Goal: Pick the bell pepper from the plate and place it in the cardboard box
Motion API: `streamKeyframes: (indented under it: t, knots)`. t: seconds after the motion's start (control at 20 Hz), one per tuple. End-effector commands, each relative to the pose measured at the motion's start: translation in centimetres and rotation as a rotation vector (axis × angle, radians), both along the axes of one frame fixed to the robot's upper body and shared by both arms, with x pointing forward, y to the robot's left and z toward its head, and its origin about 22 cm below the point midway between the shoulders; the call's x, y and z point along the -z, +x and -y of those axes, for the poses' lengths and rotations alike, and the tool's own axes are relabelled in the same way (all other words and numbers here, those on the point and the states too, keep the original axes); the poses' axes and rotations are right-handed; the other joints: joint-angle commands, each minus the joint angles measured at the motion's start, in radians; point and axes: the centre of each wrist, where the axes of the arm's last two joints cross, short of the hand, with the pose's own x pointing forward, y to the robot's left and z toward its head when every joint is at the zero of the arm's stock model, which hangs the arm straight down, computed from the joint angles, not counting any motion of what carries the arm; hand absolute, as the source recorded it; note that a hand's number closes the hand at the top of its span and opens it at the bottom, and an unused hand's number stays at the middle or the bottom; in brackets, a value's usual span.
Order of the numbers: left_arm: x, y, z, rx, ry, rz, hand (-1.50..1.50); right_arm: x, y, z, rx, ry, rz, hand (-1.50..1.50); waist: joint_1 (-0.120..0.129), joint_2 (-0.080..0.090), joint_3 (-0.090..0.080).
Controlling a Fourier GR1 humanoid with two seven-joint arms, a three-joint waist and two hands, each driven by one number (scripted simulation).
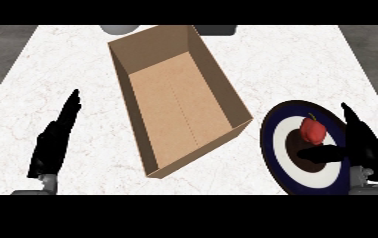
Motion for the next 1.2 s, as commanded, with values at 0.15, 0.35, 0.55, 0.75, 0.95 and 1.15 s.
streamKeyframes:
  t: [0.15,0.35,0.55,0.75,0.95,1.15]
  knots:
    - [-0.3,0.5,0.2,0.000,-0.003,-0.013,0.00,1.4,0.6,0.9,-0.013,-0.004,0.022,-1.50,0.000,0.000,0.000]
    - [2.5,1.1,0.2,-0.008,0.000,-0.007,0.00,3.6,-0.5,-0.6,0.021,0.000,0.025,-1.50,-0.003,0.001,0.000]
    - [0.4,1.4,-1.4,0.000,-0.008,-0.008,0.00,1.7,-0.1,-0.1,0.043,0.014,0.018,-1.50,-0.002,0.000,0.000]
    - [-0.1,-1.3,-0.2,-0.017,-0.009,-0.011,0.00,4.2,1.3,0.9,0.029,0.014,0.008,-1.50,0.003,0.000,0.000]
    - [-0.2,-0.6,1.3,-0.008,0.006,0.007,0.00,4.8,0.5,-0.5,-0.001,-0.010,-0.025,-1.50,0.000,0.000,0.000]
    - [-0.3,-0.2,-0.6,0.006,-0.002,-0.008,0.00,6.4,2.9,0.9,-0.011,0.036,-0.036,-1.50,0.003,0.001,0.000]
